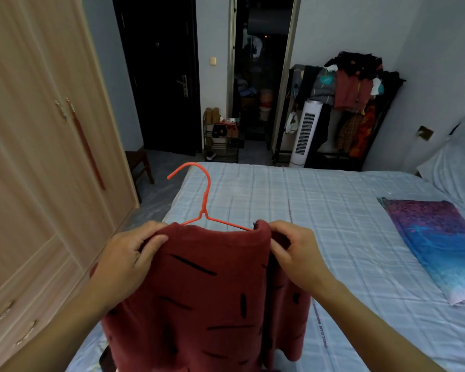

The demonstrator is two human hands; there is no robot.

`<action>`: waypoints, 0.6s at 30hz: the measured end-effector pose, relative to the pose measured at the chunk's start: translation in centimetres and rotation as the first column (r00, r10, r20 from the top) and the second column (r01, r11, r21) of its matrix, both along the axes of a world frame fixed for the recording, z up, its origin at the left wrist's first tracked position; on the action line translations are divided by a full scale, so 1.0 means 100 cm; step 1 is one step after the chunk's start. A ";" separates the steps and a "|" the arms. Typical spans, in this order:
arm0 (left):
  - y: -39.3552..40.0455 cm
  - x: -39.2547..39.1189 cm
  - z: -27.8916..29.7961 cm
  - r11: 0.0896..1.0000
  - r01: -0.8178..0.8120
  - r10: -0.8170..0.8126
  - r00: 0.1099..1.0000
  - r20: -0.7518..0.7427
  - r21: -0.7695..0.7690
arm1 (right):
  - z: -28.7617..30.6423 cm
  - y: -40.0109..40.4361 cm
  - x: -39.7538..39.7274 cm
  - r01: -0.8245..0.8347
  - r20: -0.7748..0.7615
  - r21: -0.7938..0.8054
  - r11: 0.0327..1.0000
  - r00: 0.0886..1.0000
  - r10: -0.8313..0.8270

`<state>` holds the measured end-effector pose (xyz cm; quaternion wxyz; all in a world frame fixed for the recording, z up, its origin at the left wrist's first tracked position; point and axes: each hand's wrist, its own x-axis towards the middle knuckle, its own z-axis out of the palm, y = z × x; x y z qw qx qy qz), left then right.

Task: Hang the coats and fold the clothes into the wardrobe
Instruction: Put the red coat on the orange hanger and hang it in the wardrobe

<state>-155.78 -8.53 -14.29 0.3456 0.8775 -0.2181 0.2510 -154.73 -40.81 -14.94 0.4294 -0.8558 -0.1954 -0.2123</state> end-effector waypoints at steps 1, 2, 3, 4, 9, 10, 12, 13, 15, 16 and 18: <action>-0.002 -0.001 0.000 1.000 0.001 -0.001 1.000 0.012 0.021 | -0.001 0.003 0.000 0.002 0.039 -0.012 1.000 0.999 -0.002; -0.004 -0.002 -0.002 0.999 -0.006 0.005 0.999 0.032 0.049 | -0.002 0.006 0.001 0.000 0.064 -0.024 1.000 0.998 0.002; -0.006 -0.003 -0.003 0.997 -0.020 0.015 0.998 0.058 0.081 | -0.003 0.008 0.000 -0.006 0.082 -0.040 0.999 0.997 0.009; -0.008 -0.004 -0.005 0.993 -0.035 0.026 0.996 0.087 0.108 | -0.004 0.011 -0.001 -0.007 0.101 -0.060 0.998 0.995 0.013; -0.023 -0.010 -0.009 0.987 -0.087 0.060 0.981 0.187 0.136 | -0.006 0.029 -0.002 0.035 0.220 -0.092 0.995 0.975 -0.014; -0.029 -0.011 -0.009 0.985 -0.095 0.066 0.977 0.201 0.141 | -0.005 0.035 -0.003 0.036 0.241 -0.088 0.995 0.970 -0.014; -0.042 -0.011 -0.010 0.983 -0.105 0.069 0.972 0.226 0.151 | -0.002 0.046 -0.005 0.023 0.267 -0.066 0.998 0.964 -0.005; -0.048 -0.011 -0.009 0.982 -0.106 0.067 0.970 0.236 0.155 | -0.001 0.052 -0.006 0.018 0.278 -0.052 0.998 0.961 -0.003; -0.059 -0.010 -0.007 0.979 -0.115 0.071 0.965 0.251 0.168 | 0.000 0.059 -0.007 0.019 0.293 -0.034 0.999 0.956 -0.008; -0.062 -0.009 -0.005 0.977 -0.119 0.072 0.964 0.255 0.175 | 0.001 0.060 -0.007 0.024 0.298 -0.027 0.999 0.955 -0.015; -0.063 -0.007 -0.002 0.977 -0.110 0.064 0.968 0.244 0.181 | 0.002 0.058 -0.005 0.048 0.312 -0.013 0.999 0.949 -0.042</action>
